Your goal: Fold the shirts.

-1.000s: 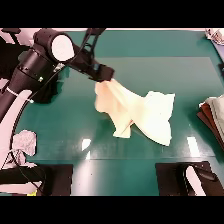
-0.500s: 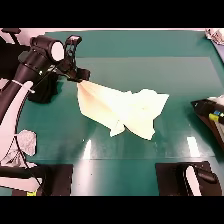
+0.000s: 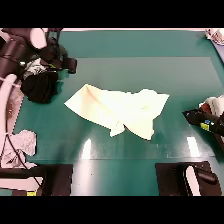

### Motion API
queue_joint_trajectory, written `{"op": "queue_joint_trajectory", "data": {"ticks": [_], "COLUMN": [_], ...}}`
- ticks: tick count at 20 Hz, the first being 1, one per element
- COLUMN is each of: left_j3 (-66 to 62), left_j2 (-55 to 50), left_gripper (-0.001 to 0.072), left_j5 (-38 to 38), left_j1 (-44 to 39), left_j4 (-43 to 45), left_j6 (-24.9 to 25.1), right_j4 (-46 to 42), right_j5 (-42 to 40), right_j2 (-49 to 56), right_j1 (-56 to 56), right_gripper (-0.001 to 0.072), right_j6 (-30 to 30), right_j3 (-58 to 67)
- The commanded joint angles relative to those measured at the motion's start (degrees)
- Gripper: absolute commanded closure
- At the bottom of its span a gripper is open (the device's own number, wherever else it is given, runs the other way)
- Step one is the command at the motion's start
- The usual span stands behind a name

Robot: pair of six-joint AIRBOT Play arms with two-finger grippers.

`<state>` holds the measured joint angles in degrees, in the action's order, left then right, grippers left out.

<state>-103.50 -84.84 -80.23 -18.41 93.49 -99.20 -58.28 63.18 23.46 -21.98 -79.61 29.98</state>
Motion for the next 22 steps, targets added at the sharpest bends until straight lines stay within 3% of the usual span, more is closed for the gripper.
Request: {"op": "queue_joint_trajectory", "data": {"ticks": [1, 3, 4, 6, 8, 13, 18, 22], "left_j3": [1.0, 7.3, 11.7, 21.5, 31.1, 44.9, 46.4, 46.4], "left_j2": [5.4, 9.4, 11.6, 16.6, 21.3, 23.2, 23.0, 20.7], "left_gripper": [0.0052, 0.0052, 0.0051, 0.0052, 0.0052, 0.0051, 0.0050, 0.0049], "left_j5": [-6.9, -6.5, -5.7, -1.4, 4.3, 8.6, 20.3, 23.8], "left_j1": [0.4, 0.4, 0.4, 0.4, -0.7, -10.6, -17.2, -20.9], "left_j4": [-3.4, -7.6, -10.5, -17.5, -23.8, -25.0, -25.2, -25.5], "left_j6": [2.2, 2.2, 2.2, 2.2, 2.2, -0.6, -3.0, -4.0], "right_j4": [0.2, 0.2, 0.2, -0.5, -1.6, -1.7, -1.4, -1.4], "right_j5": [0.3, 0.5, 0.6, 1.1, 1.4, -0.1, -1.4, -4.2], "right_j2": [2.1, 3.1, 3.5, 4.4, 5.8, 13.9, 22.6, 30.0], "right_j1": [0.0, 0.1, 0.1, 1.5, 5.2, 15.4, 19.9, 23.0], "right_gripper": [0.0561, 0.0549, 0.0514, 0.0377, 0.0334, 0.0329, 0.0329, 0.0329], "right_j6": [0.0, 0.0, 0.0, 0.2, 0.4, 2.6, 2.6, 4.0], "right_j3": [-0.3, -0.3, -0.3, -0.3, -0.3, -0.2, 3.7, 7.4]}}
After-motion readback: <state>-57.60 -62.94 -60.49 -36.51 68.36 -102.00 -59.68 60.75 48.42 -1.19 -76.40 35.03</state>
